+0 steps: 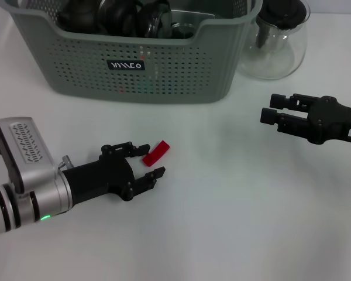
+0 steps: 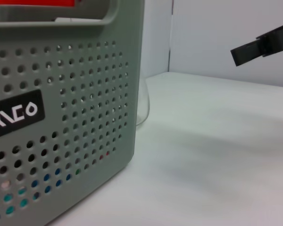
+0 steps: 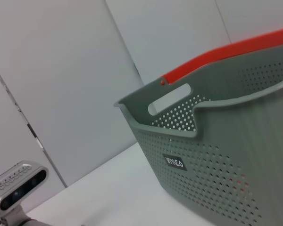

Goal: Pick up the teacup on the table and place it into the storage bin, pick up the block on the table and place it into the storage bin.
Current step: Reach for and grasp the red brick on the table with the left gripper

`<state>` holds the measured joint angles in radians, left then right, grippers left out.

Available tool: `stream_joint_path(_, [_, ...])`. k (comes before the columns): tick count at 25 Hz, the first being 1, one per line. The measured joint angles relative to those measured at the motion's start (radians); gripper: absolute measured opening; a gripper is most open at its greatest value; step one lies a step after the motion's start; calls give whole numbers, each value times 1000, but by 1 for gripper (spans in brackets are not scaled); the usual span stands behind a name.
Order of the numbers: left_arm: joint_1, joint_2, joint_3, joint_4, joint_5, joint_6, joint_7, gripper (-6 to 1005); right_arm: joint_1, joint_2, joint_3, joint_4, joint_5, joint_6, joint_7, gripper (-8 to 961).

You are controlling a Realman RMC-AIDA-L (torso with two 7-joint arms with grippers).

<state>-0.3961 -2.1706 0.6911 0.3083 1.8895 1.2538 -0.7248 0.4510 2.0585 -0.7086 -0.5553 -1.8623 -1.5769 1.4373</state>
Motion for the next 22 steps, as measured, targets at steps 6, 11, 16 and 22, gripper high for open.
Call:
stream_joint_path(6, [-4, 0, -5, 1, -8, -13, 0, 560, -1, 0, 0, 0, 0, 0, 0, 584])
stream_joint_path(11, [-10, -4, -5, 0, -8, -45, 1, 553, -2, -1, 0, 0, 0, 0, 0, 584])
stream_joint_path(16, [-12, -5, -5, 0, -10, -50, 1, 545, -2, -1, 0, 0, 1, 0, 0, 584])
stream_joint_path(22, [-15, -5, -1, 0, -12, -59, 0, 476, -2, -3, 0, 0, 2, 0, 0, 584])
